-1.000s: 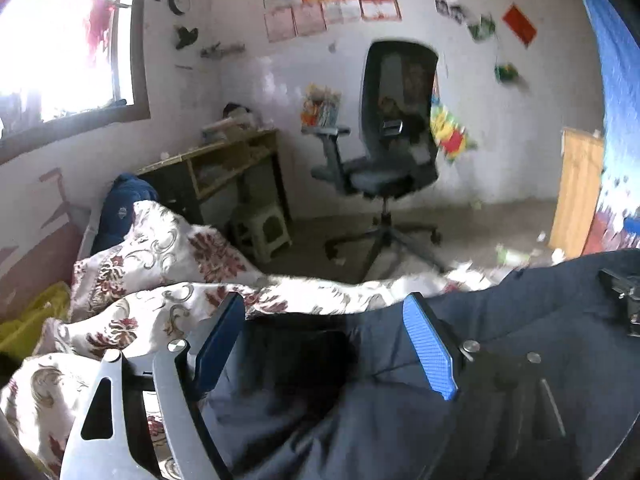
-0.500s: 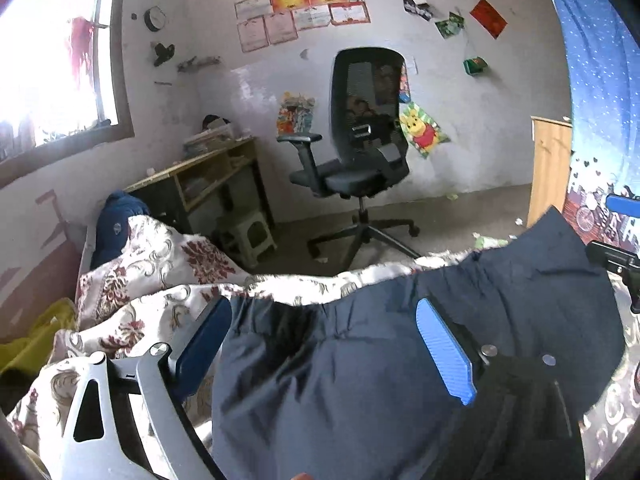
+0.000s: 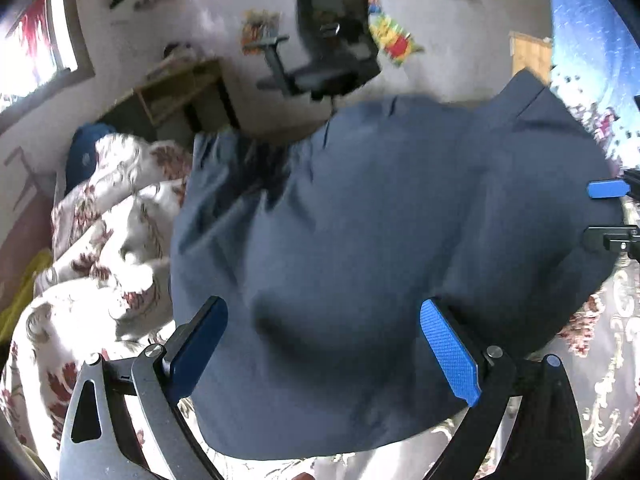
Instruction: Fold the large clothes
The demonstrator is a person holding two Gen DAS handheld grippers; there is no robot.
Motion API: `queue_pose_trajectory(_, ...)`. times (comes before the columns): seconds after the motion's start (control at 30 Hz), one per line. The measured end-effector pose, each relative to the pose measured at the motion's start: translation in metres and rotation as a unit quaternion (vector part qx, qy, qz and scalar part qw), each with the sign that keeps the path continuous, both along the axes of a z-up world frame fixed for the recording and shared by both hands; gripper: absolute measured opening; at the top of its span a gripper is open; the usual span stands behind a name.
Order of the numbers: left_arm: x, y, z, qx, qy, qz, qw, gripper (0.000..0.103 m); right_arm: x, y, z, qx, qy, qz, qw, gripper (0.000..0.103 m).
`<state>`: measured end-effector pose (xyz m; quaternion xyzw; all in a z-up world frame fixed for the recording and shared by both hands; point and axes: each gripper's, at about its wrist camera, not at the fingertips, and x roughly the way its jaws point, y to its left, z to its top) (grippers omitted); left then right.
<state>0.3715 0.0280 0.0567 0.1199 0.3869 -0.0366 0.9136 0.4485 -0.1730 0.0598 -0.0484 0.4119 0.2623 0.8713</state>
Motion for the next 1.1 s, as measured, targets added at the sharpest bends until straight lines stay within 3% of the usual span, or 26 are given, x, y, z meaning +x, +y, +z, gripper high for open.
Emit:
queue_pose_trajectory(0.2,0.026,0.006,-0.004,-0.021,-0.013,0.013,0.9996,0.098,0.032,0.012,-0.011,-0.012,-0.015,-0.005,1.000,0.103)
queue_pose_trajectory(0.53,0.086,0.021,0.007,-0.071,-0.018,0.057,0.9956,0.102,0.106,0.014,-0.013,0.026,-0.018,-0.045,0.999,0.103)
queue_pose_trajectory(0.73,0.120,0.030,0.014,-0.076,-0.020,0.085,0.9933,0.102,0.138,0.017,-0.013,0.027,-0.018,-0.067,0.997,0.103)
queue_pose_trajectory(0.93,0.148,0.049,0.001,-0.116,0.002,0.130,0.9847,0.102,0.166,0.023,-0.022,0.011,-0.003,-0.081,0.997,0.103)
queue_pose_trajectory(1.1,0.152,0.066,-0.007,-0.166,0.003,0.140,0.9762,0.102,0.176,0.023,-0.033,0.019,0.008,-0.078,0.997,0.103)
